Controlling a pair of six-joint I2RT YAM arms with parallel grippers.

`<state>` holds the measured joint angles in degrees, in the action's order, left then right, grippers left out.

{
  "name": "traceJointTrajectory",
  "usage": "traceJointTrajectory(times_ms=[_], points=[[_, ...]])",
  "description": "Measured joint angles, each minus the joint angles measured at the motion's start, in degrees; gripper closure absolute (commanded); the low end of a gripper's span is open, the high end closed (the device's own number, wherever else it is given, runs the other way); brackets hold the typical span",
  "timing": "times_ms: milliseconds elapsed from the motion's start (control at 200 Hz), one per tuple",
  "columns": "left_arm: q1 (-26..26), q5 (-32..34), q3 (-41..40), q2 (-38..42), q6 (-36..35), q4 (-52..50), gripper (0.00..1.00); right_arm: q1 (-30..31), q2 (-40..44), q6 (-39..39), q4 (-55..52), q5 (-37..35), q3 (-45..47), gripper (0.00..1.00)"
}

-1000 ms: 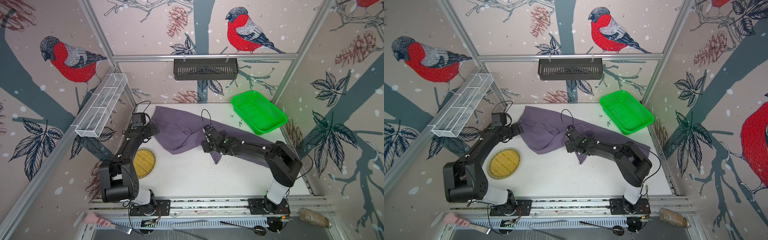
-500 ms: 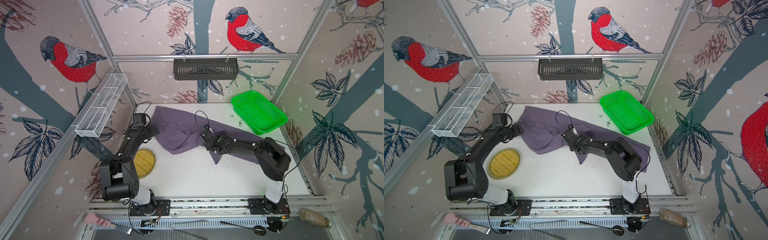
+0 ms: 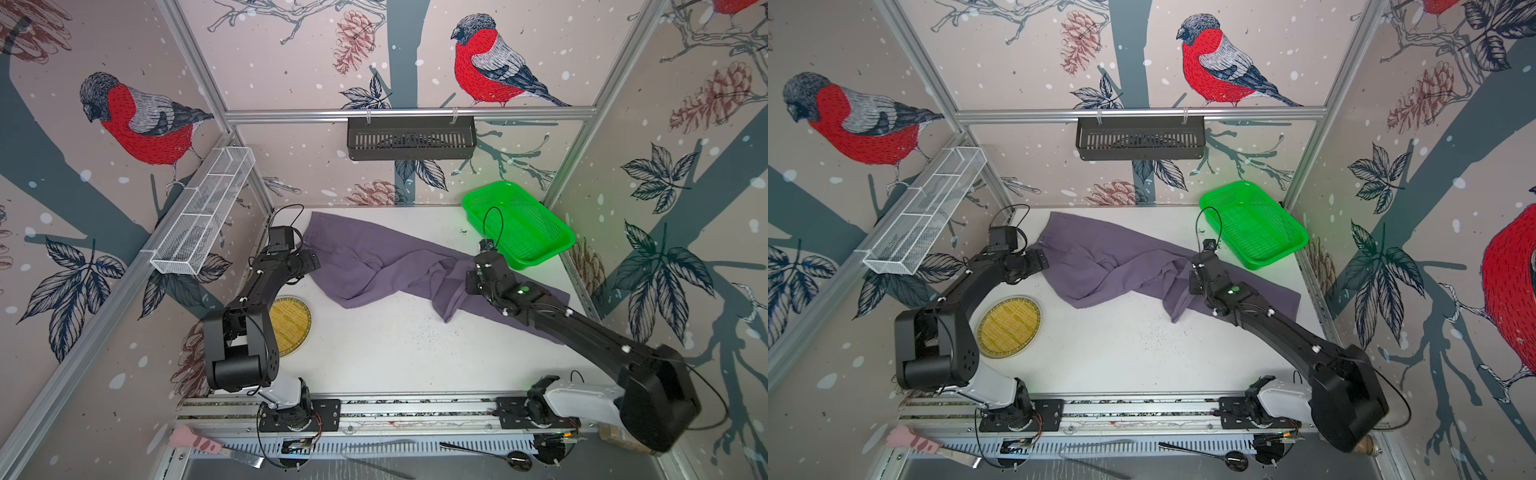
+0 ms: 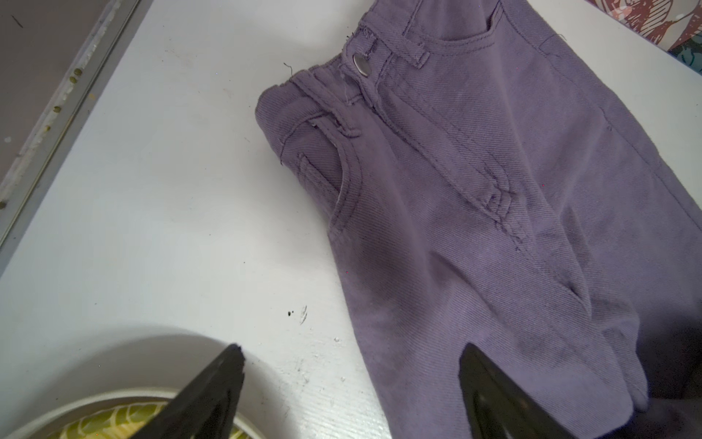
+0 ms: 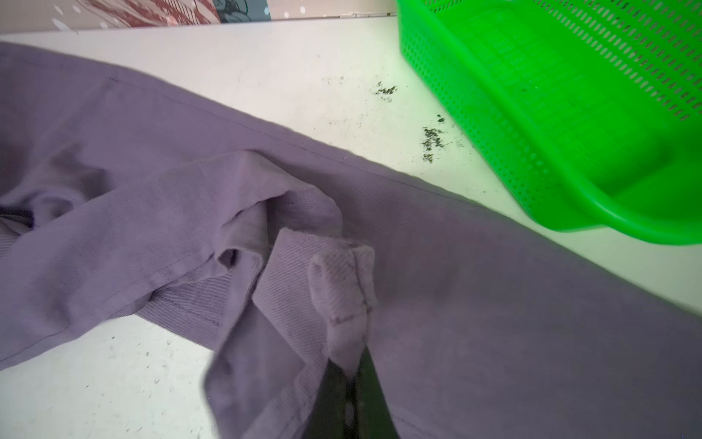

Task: Fold and stack the trousers
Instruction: Flatten out the trousers at the center of the table.

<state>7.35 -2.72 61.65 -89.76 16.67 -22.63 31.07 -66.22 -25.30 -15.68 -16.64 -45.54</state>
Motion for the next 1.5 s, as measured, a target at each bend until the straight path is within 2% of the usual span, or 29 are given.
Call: traceJointTrajectory(times_ms=[210, 495, 730, 855, 1036, 1346, 1461, 1501], points=[[0.35, 1.40, 1.07, -2.03, 0.52, 0.02, 0.12, -8.15, 8.50, 0.55, -3.26, 3.28, 1.79, 0.93], [3.26, 1.16, 2.36, -4.59, 1.53, 0.04, 0.16, -16.98, 11.04, 6.23, -7.50, 2.10, -4.07, 0.93], [3.76, 0.76, 7.45, -9.29, 1.90, 0.00, 0.19, -21.51, 12.55, 12.50, -9.20, 2.01, -8.13, 0.92], [4.17, 0.81, 9.44, -11.47, 1.97, -0.39, 0.23, -21.16, 15.13, 18.34, -9.55, 8.41, -8.24, 0.87], [4.20, 0.24, 11.91, -14.60, 1.90, -0.57, 0.33, -16.33, 17.62, 26.82, -10.60, 15.54, -7.21, 0.90], [4.24, -1.75, 15.15, -19.32, 1.33, -0.83, 0.52, -5.25, 17.05, 33.27, -11.72, 16.50, -5.01, 0.91], [4.26, -3.32, 16.76, -21.00, 1.29, -0.87, 0.69, -3.67, 15.98, 34.56, -11.78, 14.49, -4.59, 0.92], [4.24, -3.82, 17.18, -21.49, 1.29, -0.87, 0.72, -2.84, 15.72, 34.93, -11.85, 14.23, -4.46, 0.91]])
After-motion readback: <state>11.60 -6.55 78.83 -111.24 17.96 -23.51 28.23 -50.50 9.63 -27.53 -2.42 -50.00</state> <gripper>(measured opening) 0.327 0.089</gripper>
